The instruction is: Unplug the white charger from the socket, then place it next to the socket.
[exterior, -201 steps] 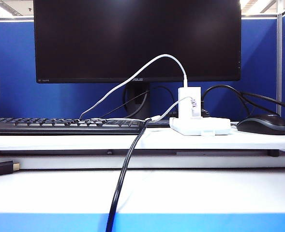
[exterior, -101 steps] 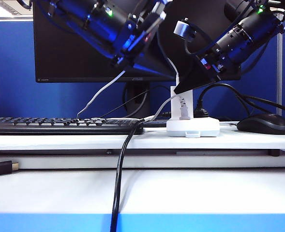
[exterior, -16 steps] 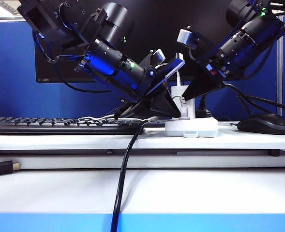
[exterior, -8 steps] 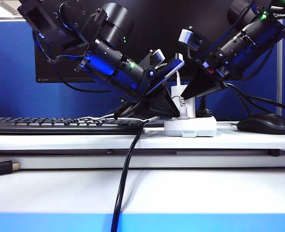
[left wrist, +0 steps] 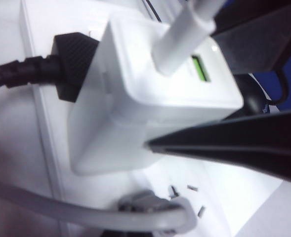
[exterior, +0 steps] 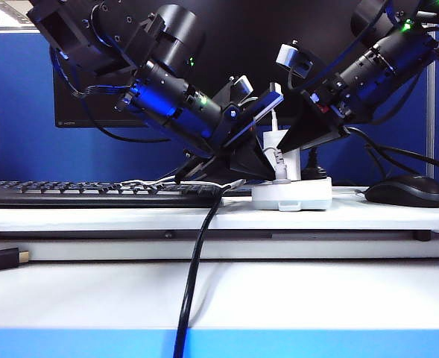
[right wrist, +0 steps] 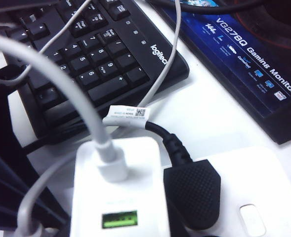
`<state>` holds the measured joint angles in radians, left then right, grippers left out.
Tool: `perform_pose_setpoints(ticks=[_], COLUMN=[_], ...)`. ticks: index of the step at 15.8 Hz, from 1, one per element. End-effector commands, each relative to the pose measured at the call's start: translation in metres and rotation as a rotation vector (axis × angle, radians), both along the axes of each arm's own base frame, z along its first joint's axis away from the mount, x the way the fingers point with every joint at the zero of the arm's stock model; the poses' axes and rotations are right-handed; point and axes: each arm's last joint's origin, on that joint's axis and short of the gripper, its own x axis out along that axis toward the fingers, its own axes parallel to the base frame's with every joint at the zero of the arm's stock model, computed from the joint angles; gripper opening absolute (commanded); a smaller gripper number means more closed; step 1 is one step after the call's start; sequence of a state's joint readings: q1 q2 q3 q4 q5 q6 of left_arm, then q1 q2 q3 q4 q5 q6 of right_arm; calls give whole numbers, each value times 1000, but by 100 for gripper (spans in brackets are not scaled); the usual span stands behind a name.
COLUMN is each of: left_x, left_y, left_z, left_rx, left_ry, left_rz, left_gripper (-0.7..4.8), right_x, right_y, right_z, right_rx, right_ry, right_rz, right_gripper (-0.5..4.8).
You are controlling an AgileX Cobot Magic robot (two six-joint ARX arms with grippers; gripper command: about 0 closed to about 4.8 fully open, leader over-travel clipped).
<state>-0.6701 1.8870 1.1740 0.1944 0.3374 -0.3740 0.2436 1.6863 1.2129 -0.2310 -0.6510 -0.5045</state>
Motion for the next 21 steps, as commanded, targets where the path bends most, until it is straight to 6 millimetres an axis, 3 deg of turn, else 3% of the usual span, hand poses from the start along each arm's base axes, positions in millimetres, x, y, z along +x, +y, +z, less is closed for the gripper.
perform_pose_setpoints(ticks=[1,9,11,14,16,19,21], left_x=[-3,-4,-4,-4,-5,-5,-5], left_y=[-2,-1,-1,-1,-2,-2,-2], left_z=[-10,-11,-11,-11,-11,-12,-12], left_rx=[39,48,48,48,48,49,51], left_ry=[44,56,56,56,57,58,61], left_rz=[-15,-18,-19,-19,-21,-21,-21], left_gripper=[-4,-4,-4,-4,-4,-4,-4], right_x=[1,1,2,2,-1,-2,-2], right_y=[6,8,6,6,5,7,6], right_z=[26,35,35,35,34,36,37], right_rx=[137,188,121,171,76,130,53], right_ry=[-115,-138,-212,-135,-229,-186,-272], right_rz=[91,76,66,36,84,91,93], right_gripper=[8,-1,-1,-1,-1,-1,-1])
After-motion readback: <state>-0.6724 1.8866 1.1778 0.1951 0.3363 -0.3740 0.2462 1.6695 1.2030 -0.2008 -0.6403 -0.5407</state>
